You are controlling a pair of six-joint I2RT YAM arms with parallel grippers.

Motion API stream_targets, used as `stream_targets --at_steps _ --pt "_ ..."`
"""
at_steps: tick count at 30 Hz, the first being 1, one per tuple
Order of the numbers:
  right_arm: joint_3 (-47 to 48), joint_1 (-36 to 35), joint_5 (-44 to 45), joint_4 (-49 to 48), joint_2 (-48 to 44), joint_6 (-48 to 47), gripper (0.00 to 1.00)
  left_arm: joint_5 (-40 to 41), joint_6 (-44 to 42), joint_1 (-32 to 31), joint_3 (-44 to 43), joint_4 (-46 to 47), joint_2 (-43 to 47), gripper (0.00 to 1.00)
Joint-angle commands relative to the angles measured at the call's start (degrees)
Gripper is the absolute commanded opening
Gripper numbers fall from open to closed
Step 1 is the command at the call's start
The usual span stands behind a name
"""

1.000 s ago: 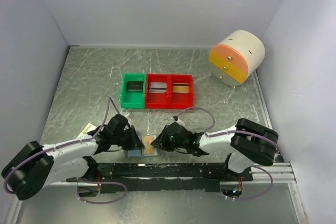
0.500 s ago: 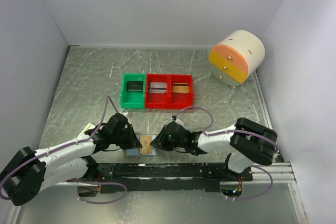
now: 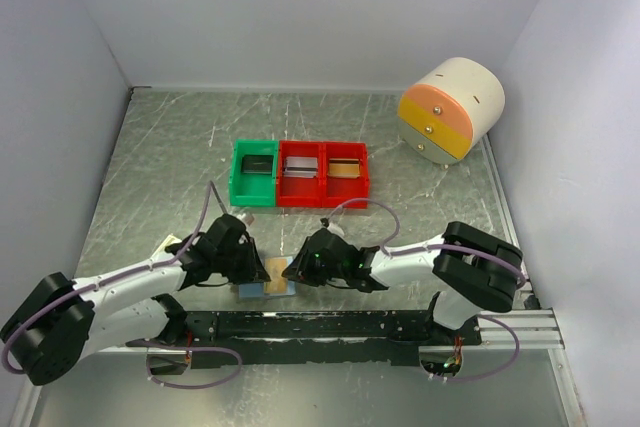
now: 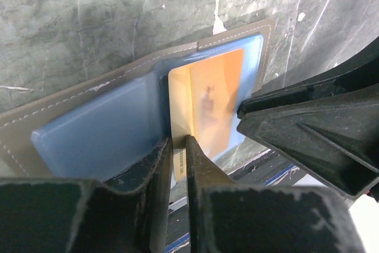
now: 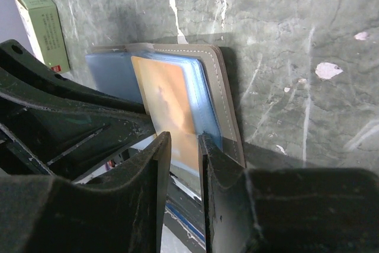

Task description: Take the credit cards out of the card holder

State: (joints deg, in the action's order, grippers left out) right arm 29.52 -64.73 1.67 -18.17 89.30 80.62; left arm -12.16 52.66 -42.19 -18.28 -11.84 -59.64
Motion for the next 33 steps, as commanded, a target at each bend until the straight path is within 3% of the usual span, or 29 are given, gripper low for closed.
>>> stream_targets --at_steps 1,8,11,18,25,27,33 --pt "0.21 -0.31 0.74 6.66 2.76 -2.57 0.27 -0.39 -1.95 -0.16 -2.83 0.65 -1.68 0.21" --pt "0.67 -0.23 1.55 8.3 2.54 -2.65 0.27 3.72 -4.15 -0.14 -4.57 -6.11 -1.63 0.15" --pt "0.88 -0.27 1.84 9.13 2.11 -2.96 0.27 5.01 -4.71 -0.09 -4.34 -8.56 -1.0 0.07" --pt "1.9 -0.27 1.77 10.07 1.56 -4.3 0.27 5.45 -5.34 -0.11 -3.89 -9.99 0.21 0.07" --pt "6.8 -0.83 -0.65 7.0 -0.16 -13.23 0.26 3.82 -4.06 -0.13 -3.85 -6.51 -0.72 0.1" --pt "8.57 -1.08 -0.85 7.0 0.5 -14.5 0.22 3.62 -3.66 -0.15 -3.79 -5.91 -1.14 0.09" --pt "10.09 -1.18 -0.34 8.76 5.84 -11.99 0.19 3.71 -3.51 -0.17 -3.77 -6.03 -1.42 0.13"
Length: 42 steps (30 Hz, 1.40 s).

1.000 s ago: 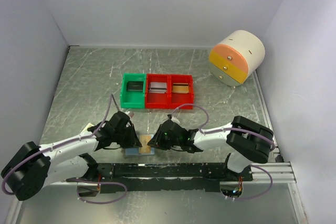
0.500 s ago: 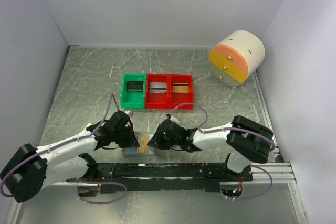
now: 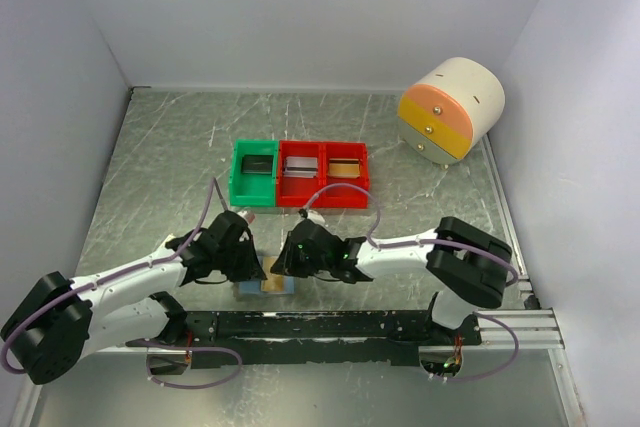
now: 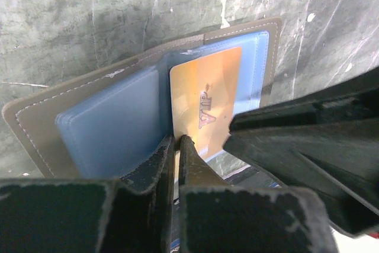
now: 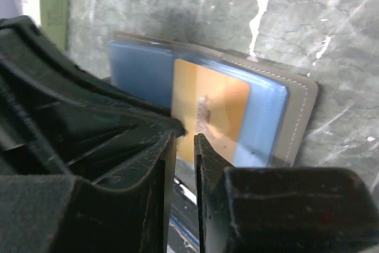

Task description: Take the credit cards out of the card holder

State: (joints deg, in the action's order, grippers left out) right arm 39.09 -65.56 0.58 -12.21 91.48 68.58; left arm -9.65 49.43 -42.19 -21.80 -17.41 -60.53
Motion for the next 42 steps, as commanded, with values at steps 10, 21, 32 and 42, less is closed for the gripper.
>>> stream_targets --at_steps 10,21,32,42 --pt "-3.98 -0.43 3.38 8.62 4.78 5.53 0.17 6.16 0.27 -0.13 -2.44 -7.31 3.26 0.42" --pt "-3.24 -0.42 2.75 8.58 5.43 5.12 0.18 -1.08 -0.44 -0.08 -0.63 1.74 -3.58 0.29" --pt "-3.22 -0.37 3.01 10.28 5.9 6.1 0.18 7.44 0.0 -0.13 -3.34 -8.9 -1.4 0.07" --pt "-2.8 -0.4 2.17 9.57 6.84 5.54 0.18 6.09 0.32 -0.13 -3.14 -8.27 -0.05 0.08"
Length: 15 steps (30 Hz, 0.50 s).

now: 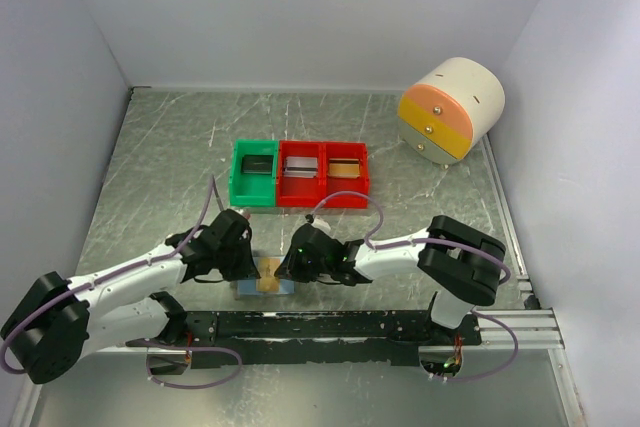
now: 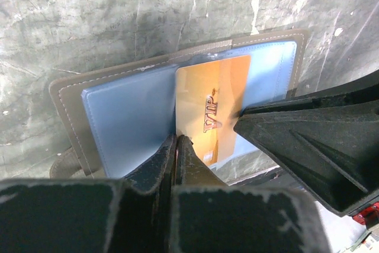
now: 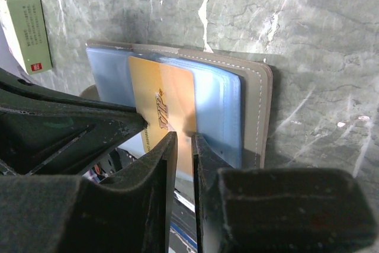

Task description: Take the credit cards out of the card holder

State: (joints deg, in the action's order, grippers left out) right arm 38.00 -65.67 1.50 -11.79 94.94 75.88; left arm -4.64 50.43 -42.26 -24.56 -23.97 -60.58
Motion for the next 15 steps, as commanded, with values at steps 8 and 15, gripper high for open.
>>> stream_targets --at_steps 8,15 --pt "-1.02 -0.27 -0.14 7.99 4.94 -2.12 0.18 -6.74 0.83 -0.09 2.72 8.53 -2.41 0.38" --pt "-2.8 -0.31 -1.59 5.16 6.0 -1.07 0.18 -10.14 4.9 -0.06 7.68 16.81 -1.72 0.43"
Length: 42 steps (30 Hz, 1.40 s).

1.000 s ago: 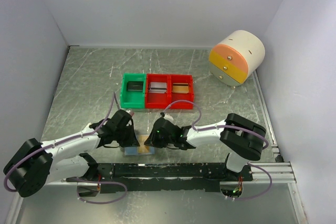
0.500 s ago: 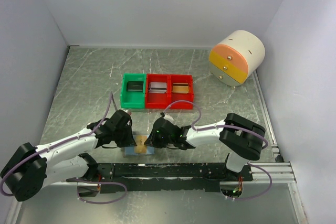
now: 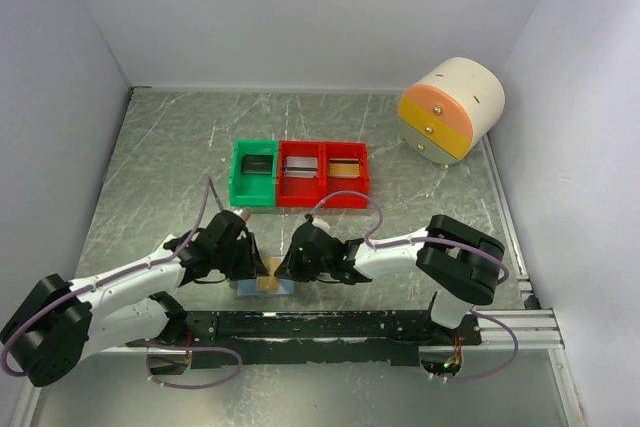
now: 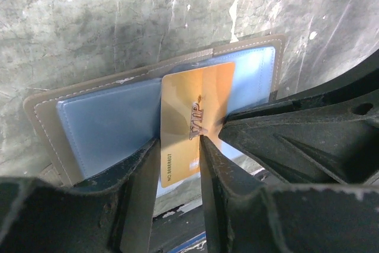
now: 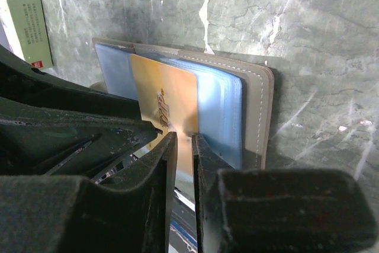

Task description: Take the credit cards out of the card holder

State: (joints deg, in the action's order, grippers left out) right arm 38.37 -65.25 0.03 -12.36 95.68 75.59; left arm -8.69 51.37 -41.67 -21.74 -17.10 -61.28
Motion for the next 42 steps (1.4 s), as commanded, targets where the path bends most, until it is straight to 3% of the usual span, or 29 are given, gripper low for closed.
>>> stream_targets --at_steps 1,11,20,26,33,42 --pt "-3.41 -0.68 -0.26 5.35 5.3 -0.72 0.18 -6.76 4.97 -0.64 6.0 11.9 -0.84 0.42" --pt "-5.78 -0.67 -1.58 1.75 5.83 1.12 0.18 -11.29 12.53 -0.59 13.38 25.52 2.02 0.35" --pt "-6.25 -0.51 -0.35 3.26 2.92 0.74 0.18 -4.85 11.86 -0.42 11.41 13.29 8.16 0.34" --pt "-1.06 -0.24 4.32 12.18 -4.75 -3.35 0.21 -1.72 9.84 -0.41 8.53 7.13 9.06 0.33" --pt "-1.89 1.21 5.79 14.02 -11.25 -4.79 0.23 -3.21 8.53 -0.43 7.6 8.9 6.46 0.34" --pt "-0.9 1.92 0.5 7.93 -7.32 -6.58 0.23 -4.0 8.75 -0.46 7.67 9.75 6.08 0.36"
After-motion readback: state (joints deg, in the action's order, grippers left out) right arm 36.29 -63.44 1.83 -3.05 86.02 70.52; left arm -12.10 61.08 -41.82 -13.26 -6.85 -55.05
